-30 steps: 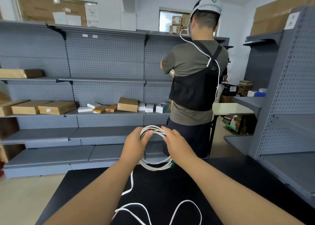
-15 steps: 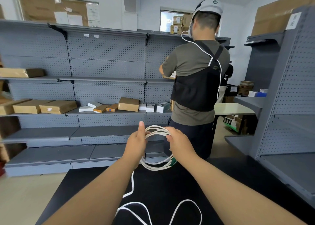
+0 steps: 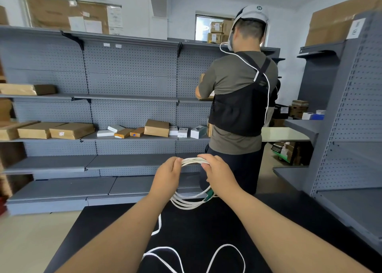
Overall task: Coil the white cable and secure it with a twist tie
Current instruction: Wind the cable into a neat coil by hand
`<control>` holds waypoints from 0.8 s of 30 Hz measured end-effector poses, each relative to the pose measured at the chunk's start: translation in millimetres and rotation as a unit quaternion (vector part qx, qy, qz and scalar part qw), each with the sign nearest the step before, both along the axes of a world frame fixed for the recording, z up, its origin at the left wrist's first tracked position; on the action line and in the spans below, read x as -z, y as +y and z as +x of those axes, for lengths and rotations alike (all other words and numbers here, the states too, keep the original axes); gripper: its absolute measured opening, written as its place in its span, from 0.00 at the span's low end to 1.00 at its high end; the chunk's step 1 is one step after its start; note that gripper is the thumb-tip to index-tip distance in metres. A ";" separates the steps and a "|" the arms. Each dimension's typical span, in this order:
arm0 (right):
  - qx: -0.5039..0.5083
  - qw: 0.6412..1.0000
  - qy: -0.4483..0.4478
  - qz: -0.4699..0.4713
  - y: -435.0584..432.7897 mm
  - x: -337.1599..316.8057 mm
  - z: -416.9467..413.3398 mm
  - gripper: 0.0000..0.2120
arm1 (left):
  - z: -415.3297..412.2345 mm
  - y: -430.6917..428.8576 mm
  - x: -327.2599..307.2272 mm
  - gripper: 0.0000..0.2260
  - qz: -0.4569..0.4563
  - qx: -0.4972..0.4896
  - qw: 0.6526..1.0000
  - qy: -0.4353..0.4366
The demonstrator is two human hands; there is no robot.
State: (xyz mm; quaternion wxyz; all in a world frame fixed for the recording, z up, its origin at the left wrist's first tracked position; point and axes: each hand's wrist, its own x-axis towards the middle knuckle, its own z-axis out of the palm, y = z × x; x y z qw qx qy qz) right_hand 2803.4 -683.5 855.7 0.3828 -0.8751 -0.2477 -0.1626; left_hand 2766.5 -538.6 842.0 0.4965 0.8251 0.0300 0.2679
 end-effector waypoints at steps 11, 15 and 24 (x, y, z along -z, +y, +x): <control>-0.088 0.992 0.092 0.020 2.0 -2.9 -6.1 0.17 | -1.0 6.1 -4.2 0.12 0.074 -0.041 0.996 -0.036; -0.111 0.980 0.160 0.050 2.8 -5.2 -10.5 0.12 | 0.4 10.5 -15.2 0.10 0.164 -0.039 0.985 -0.026; -0.046 0.975 0.146 0.160 7.2 3.5 -8.2 0.09 | -1.1 10.6 -6.8 0.16 0.034 -0.012 0.999 -0.003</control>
